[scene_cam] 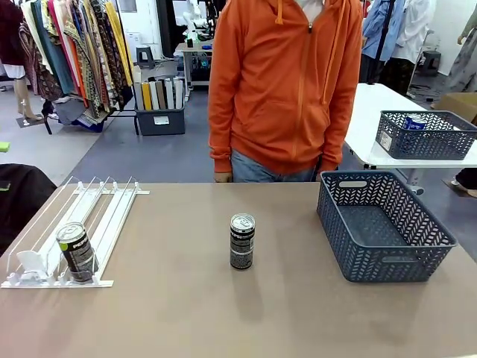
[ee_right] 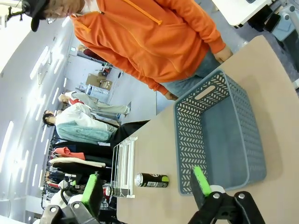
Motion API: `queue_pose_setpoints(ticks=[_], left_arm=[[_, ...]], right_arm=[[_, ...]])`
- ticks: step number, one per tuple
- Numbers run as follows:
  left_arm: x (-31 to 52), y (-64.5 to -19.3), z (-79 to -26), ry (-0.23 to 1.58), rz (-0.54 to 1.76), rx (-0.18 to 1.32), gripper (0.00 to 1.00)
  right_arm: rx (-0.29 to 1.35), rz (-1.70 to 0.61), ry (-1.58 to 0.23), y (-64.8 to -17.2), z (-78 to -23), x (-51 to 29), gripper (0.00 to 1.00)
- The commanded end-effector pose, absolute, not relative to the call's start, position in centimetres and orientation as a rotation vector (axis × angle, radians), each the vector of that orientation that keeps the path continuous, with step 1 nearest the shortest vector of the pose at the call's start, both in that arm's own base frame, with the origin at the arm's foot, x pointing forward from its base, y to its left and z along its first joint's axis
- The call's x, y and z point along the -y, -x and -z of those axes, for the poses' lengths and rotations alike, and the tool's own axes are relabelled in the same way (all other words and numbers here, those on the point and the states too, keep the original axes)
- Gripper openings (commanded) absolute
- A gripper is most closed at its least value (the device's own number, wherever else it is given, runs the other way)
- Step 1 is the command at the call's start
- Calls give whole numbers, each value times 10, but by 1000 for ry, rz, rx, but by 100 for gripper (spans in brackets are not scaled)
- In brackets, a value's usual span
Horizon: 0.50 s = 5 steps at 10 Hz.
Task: Retrieve and store the cans from the dispenser.
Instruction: Pick up one can from the Automatic Can Dispenser and place it in the middle of the table.
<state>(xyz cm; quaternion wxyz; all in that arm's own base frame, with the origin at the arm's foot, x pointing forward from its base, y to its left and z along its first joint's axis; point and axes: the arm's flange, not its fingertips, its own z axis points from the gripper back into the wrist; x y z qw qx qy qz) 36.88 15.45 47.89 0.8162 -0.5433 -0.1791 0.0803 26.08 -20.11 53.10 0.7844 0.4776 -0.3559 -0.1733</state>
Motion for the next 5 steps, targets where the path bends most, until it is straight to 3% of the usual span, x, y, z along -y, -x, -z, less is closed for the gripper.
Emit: queue_pose_setpoints(ticks=[1,5], left_arm=[[-153,-366,-489,1177,-185,393,100],[-153,-366,-489,1177,-185,393,100]], right_arm=[[807,356,-1048,-265,-531,201,100],[807,356,-1048,-265,-531,201,100]])
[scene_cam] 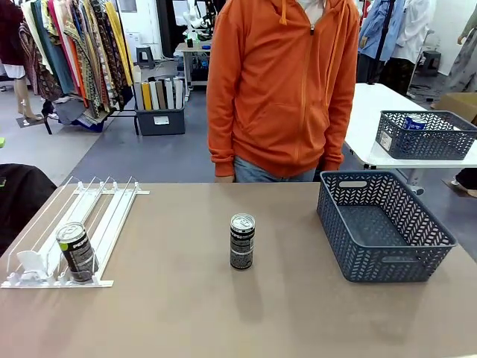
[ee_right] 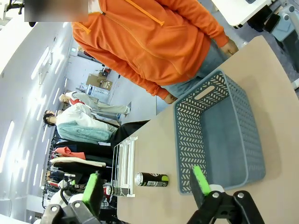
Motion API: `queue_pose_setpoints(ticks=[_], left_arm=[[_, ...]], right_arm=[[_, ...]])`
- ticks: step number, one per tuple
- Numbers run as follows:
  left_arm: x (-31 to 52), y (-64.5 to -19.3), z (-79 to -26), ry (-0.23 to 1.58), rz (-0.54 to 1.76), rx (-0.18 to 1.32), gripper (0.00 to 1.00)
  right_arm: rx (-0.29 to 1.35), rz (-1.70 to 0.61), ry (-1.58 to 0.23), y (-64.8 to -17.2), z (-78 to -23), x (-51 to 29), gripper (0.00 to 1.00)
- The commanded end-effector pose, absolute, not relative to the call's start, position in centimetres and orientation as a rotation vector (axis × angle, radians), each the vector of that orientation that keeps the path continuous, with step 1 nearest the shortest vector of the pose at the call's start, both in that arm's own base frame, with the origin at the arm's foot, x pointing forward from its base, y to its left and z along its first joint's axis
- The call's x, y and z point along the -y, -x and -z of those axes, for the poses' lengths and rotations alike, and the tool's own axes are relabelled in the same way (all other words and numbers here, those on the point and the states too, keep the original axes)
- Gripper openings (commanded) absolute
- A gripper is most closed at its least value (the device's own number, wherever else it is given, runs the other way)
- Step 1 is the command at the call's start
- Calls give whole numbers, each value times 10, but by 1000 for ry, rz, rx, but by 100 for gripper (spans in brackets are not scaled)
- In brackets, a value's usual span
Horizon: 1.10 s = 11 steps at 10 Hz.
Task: Retrieve and store the cans from the dispenser.
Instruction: Pick up one can from the Automatic Can Dispenser and place it in the middle of the table.
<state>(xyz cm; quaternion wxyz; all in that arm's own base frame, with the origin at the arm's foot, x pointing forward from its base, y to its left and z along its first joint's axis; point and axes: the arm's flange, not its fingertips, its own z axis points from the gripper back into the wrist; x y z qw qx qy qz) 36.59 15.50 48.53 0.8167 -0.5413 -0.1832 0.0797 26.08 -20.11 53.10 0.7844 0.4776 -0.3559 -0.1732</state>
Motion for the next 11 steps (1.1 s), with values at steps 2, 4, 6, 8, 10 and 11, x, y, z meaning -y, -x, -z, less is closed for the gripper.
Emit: queue_pose_setpoints(ticks=[2,4,6,8,10,11], left_arm=[[-153,-366,-489,1177,-185,393,100],[-153,-366,-489,1177,-185,393,100],[-155,-366,-485,1154,-170,389,100],[-118,-375,-507,834,-83,289,100],[-72,-371,-522,533,19,206,100],[-40,-367,-528,361,32,187,100]], right_arm=[[807,356,-1048,-265,-531,201,100],[807,356,-1048,-265,-531,201,100],[807,356,-1048,-265,-531,201,100],[807,356,-1048,-265,-531,201,100],[807,356,-1048,-265,-531,201,100],[807,356,-1048,-265,-531,201,100]])
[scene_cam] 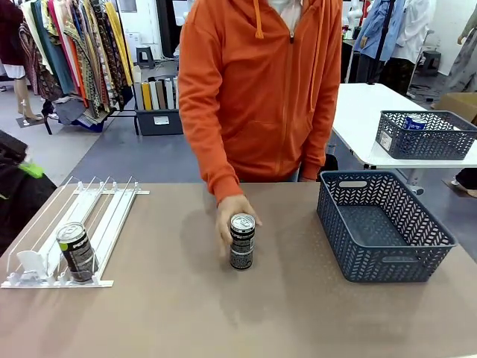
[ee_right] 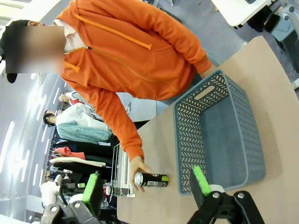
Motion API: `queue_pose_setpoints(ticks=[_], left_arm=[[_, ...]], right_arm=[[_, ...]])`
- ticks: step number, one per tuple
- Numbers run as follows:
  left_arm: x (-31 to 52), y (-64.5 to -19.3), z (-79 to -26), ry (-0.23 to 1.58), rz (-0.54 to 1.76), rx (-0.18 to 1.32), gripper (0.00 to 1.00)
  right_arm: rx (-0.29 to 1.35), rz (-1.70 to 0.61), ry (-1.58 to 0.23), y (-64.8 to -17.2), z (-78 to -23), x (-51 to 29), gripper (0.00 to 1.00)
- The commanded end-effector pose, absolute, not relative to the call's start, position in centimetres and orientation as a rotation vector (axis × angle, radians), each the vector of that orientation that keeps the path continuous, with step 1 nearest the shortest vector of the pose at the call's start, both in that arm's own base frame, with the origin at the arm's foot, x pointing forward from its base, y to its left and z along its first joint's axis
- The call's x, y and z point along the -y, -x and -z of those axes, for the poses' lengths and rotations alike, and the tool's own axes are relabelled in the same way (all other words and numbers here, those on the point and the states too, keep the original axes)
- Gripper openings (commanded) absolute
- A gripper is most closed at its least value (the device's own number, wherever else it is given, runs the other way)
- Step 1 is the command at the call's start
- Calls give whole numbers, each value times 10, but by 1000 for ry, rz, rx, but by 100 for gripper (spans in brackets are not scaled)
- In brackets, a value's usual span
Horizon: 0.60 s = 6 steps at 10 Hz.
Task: Retrieve and store the cans from the dispenser.
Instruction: Pick up one can from the Automatic Can Dispenser and place it in the middle of the table.
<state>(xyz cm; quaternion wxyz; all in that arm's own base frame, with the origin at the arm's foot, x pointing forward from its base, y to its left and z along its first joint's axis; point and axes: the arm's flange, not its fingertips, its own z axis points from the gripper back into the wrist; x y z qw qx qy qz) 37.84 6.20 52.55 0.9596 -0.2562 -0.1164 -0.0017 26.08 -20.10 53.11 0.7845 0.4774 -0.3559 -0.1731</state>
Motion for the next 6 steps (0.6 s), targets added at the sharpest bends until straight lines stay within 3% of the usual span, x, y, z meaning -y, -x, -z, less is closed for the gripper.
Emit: queue_pose_setpoints(ticks=[1,3,6], left_arm=[[-12,-368,-531,227,23,172,100],[31,-368,-531,81,20,168,100],[45,-366,-537,85,40,181,100]], right_arm=[[807,356,-1048,-265,-531,201,100],[807,356,-1048,-265,-531,201,100],[807,356,-1048,-265,-531,201,100]])
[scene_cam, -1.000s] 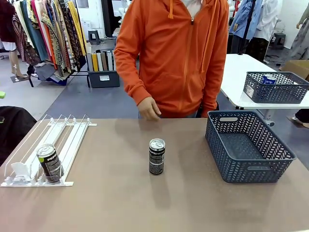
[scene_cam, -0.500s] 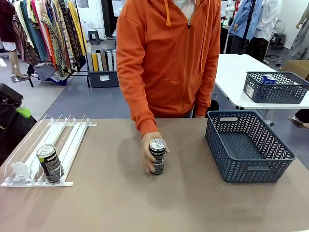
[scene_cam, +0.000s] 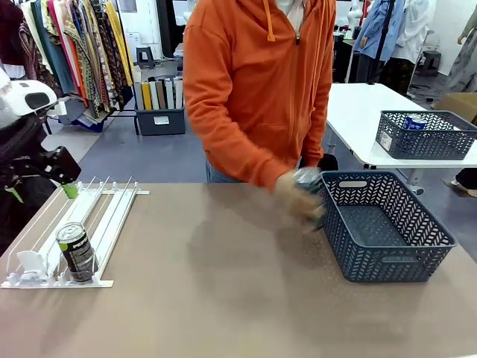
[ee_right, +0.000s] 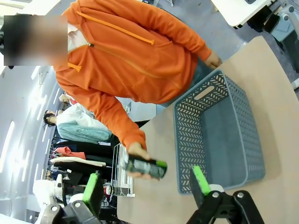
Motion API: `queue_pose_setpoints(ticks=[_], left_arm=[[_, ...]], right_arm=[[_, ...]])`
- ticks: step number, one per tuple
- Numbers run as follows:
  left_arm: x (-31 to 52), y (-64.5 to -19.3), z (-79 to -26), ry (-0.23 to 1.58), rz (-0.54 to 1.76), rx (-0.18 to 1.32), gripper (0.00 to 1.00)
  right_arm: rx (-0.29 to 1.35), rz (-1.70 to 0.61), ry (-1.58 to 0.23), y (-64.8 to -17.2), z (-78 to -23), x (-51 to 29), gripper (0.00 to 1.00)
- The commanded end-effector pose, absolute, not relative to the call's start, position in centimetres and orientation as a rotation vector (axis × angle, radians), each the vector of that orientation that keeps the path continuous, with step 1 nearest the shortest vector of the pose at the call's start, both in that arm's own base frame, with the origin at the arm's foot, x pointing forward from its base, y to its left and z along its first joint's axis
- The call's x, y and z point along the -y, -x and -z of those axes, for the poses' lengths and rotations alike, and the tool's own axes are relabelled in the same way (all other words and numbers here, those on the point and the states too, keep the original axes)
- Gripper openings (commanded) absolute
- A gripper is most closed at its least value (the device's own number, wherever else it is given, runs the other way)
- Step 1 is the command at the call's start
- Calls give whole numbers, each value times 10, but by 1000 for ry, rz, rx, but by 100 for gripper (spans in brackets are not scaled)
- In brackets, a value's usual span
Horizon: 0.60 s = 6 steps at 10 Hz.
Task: Retrieve and store the cans from the dispenser.
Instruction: Pick up one can from the Automatic Can Dispenser and place it in the middle of the table.
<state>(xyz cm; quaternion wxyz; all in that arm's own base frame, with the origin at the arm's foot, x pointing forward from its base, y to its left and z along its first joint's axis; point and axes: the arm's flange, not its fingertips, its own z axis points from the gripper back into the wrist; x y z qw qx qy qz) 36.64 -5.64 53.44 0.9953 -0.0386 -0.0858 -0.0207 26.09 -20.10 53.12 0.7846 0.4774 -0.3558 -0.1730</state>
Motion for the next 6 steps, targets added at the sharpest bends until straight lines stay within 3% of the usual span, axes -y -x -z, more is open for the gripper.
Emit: queue_pose_setpoints(ticks=[1,6], left_arm=[[45,-366,-537,85,40,181,100],[69,-388,-497,47,-36,99,100]], right_arm=[[807,356,-1048,-265,-531,201,100],[807,356,-1048,-265,-531,201,100]])
